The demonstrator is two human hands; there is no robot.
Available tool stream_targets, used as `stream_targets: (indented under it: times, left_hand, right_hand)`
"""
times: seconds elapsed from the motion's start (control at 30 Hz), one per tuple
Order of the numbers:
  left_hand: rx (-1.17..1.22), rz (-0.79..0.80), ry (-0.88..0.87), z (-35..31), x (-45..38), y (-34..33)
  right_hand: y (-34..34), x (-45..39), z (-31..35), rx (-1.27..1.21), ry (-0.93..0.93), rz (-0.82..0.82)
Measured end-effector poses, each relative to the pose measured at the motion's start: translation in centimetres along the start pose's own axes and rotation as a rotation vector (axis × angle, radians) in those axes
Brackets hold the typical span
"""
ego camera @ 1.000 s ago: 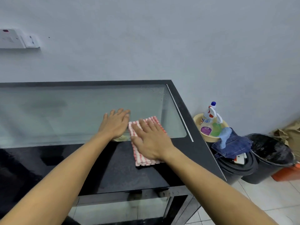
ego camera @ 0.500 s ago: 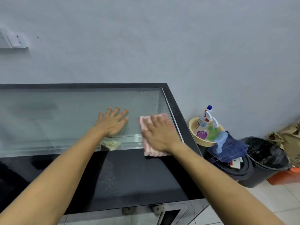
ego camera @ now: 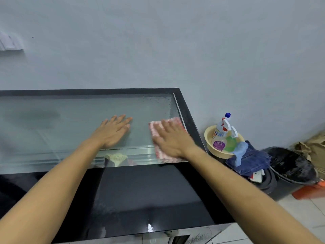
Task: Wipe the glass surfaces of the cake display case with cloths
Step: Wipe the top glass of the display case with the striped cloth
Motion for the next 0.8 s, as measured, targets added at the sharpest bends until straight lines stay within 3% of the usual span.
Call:
stream_targets:
  times: [0.13, 0.2, 0.27, 0.4, 0.5, 0.57, 0.7, 0.73, 0.8]
  left_hand:
    - [0.070, -0.016, -0.018, 0.7, -0.3, 0.3]
    - [0.049, -0.021, -0.001, 1.3, -0.8, 0.7]
    - [-0.002, -0.012, 0.021, 1.7, -1.1, 0.6]
    - [-0.036, -0.012, 0.024, 2.1, -1.4, 0.1]
    - [-0.036, -0.017, 0.028, 2.4, -1.7, 0.0]
    - [-0.032, -0.018, 0.036, 2.4, -1.5, -0.1]
    - [-0.029, -0.023, 0.036, 2.2, -1.4, 0.1]
    - [-0.029, -0.025, 0.034, 2.2, -1.4, 0.1]
    - [-0.036, -0.022, 0.033, 2.2, -1.5, 0.1]
  right_hand:
    - [-0.3, 8.4, 12.5, 0.022, 0.551, -0.018]
    - [0.5, 13.7, 12.7, -0.101, 0.679, 0.037]
    - [1.2, 13.3, 7.8, -0.103, 0.623, 0.069]
    - [1.7, 2.3, -3.2, -0.032, 0.177, 0.036]
    - [1.0, -3.2, -3.4, -0.037, 0.034, 0.008]
    - [0.3, -2.5, 2.3, 0.050, 0.189, -0.014]
    - [0.0, 13.0, 14.1, -0.007, 0.847, 0.016]
    - [0.1, 15.5, 13.5, -0.055, 0.913, 0.058]
    - [0.9, 14.8, 8.8, -0.118, 0.824, 0.114]
Point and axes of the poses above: each hand's wrist, its own x-axis away from the middle knuckle, its own y-axis out of the back of the hand, z = x × y, the point moved 9 cm from there along -x, towards the middle knuckle, and after that the axes turned 8 degrees about -z, right-handed, at the moved point
